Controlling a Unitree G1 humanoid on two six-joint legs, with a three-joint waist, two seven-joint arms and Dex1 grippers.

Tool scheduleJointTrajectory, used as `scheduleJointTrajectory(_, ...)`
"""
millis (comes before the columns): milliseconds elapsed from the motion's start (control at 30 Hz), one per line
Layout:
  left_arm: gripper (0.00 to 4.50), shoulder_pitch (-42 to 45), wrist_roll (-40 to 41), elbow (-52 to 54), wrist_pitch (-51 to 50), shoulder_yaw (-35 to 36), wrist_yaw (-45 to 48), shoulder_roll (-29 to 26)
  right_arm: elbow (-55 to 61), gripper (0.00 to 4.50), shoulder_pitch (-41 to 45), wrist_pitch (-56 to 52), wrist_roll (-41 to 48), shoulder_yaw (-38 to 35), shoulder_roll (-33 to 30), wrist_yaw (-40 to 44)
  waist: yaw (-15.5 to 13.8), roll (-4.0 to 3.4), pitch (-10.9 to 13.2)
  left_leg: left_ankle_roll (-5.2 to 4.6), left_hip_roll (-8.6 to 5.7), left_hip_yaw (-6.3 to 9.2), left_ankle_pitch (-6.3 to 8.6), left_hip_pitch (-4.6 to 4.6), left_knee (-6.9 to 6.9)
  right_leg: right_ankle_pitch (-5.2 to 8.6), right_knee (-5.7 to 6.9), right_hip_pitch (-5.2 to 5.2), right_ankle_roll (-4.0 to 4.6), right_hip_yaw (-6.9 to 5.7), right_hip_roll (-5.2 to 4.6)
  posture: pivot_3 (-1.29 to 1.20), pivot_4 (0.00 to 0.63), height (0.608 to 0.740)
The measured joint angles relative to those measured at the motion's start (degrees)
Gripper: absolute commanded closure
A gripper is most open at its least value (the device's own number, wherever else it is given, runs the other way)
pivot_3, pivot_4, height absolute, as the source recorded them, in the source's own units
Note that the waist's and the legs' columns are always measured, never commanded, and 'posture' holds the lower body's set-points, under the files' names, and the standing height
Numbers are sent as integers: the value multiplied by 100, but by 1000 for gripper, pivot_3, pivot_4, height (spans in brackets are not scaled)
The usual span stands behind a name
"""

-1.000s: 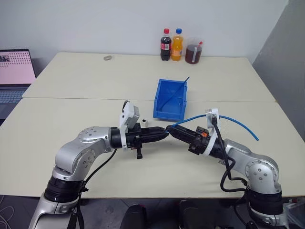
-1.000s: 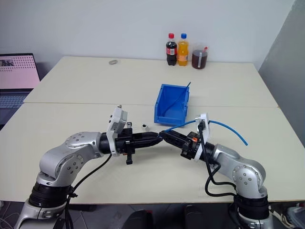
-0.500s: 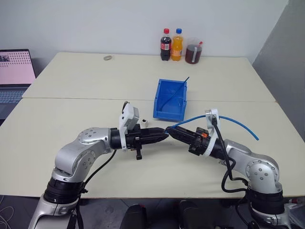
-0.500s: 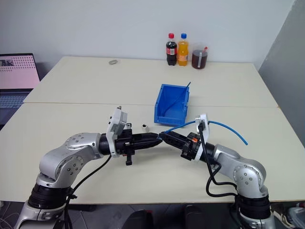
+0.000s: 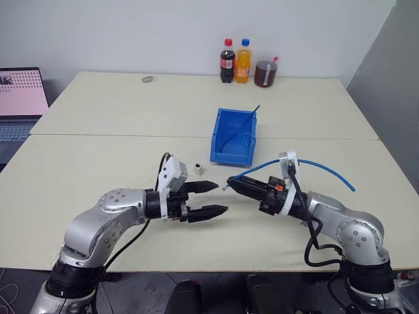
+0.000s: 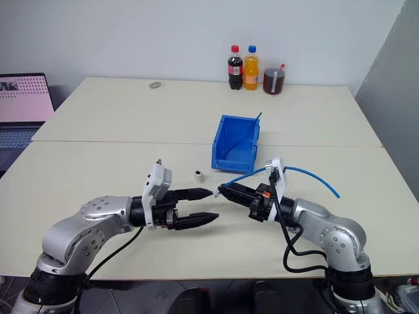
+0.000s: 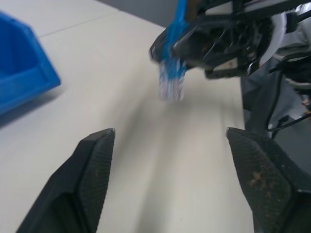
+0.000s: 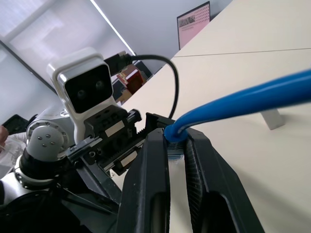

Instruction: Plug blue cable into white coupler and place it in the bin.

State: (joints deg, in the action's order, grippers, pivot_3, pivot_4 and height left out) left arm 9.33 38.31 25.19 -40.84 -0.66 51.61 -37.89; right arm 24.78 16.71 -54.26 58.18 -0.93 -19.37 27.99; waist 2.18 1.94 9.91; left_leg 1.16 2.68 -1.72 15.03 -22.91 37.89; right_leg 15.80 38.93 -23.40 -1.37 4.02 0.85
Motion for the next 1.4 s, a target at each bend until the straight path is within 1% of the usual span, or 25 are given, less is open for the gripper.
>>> scheduleJointTrajectory(100,0,-438,-199,31,145,116,-236,-20,-34,4356,-7,27,-98,18,-55,60,-10,0,1,0,1,2,0,-2,0,0,1,-3,1,-3,0,0,150,740)
scheduleJointTrajectory(200,0,-820,-807,-34,482,128,-605,-83,-51,4356,-38,101,-259,24,-206,123,-21,0,2,0,0,2,0,-2,0,1,1,-4,2,-3,-3,0,150,740)
scheduleJointTrajectory(267,0,-869,-1124,-127,672,128,-842,-78,-56,4356,-50,133,-323,27,-265,180,-29,0,2,0,0,2,0,-2,1,1,1,-4,2,-3,-3,0,150,740)
scheduleJointTrajectory(367,0,-473,-2095,-753,948,72,-1806,163,-62,4356,-155,235,-511,41,-368,270,-64,5,4,0,-4,5,0,-3,4,0,0,-1,0,-7,-2,0,150,740)
scheduleJointTrajectory(500,0,198,-2551,-1188,843,-96,-2276,384,-64,4356,-229,254,-546,50,-402,312,-57,6,5,0,-6,0,0,-8,3,-2,-2,-2,-3,-5,-3,0,150,740)
scheduleJointTrajectory(633,0,745,-2693,-1531,591,-278,-2345,554,-61,4356,-236,271,-554,53,-396,313,-35,7,5,0,-4,1,0,-9,0,-2,-2,-4,-3,-6,0,0,150,740)
scheduleJointTrajectory(733,0,989,-2717,-1718,476,-460,-2243,585,-56,4356,-261,278,-578,51,-400,308,-26,7,5,0,-3,3,0,-9,-1,-2,-1,-5,-3,-6,1,0,150,740)
scheduleJointTrajectory(800,0,1179,-2697,-1823,332,-516,-2202,702,-37,4356,-280,279,-588,50,-402,299,-34,7,5,0,-4,3,0,-9,0,-2,0,-5,-3,-7,1,0,150,740)
scheduleJointTrajectory(933,0,1387,-2667,-2026,104,-517,-2208,924,13,4356,-383,284,-591,31,-412,276,-35,7,5,0,-6,2,0,-10,1,-2,0,-5,-3,-6,0,0,150,740)
scheduleJointTrajectory(1167,0,1780,-2748,-2483,16,-696,-2241,1350,40,4357,-425,297,-595,14,-414,189,-37,8,6,0,-8,2,0,-9,1,-3,1,-4,-3,-5,0,0,150,740)
scheduleJointTrajectory(1400,0,1878,-2839,-2731,7,-796,-2235,1471,81,4357,-426,309,-614,14,-421,185,-32,8,5,0,-7,4,0,-9,1,-3,2,-4,-3,-6,2,0,150,740)
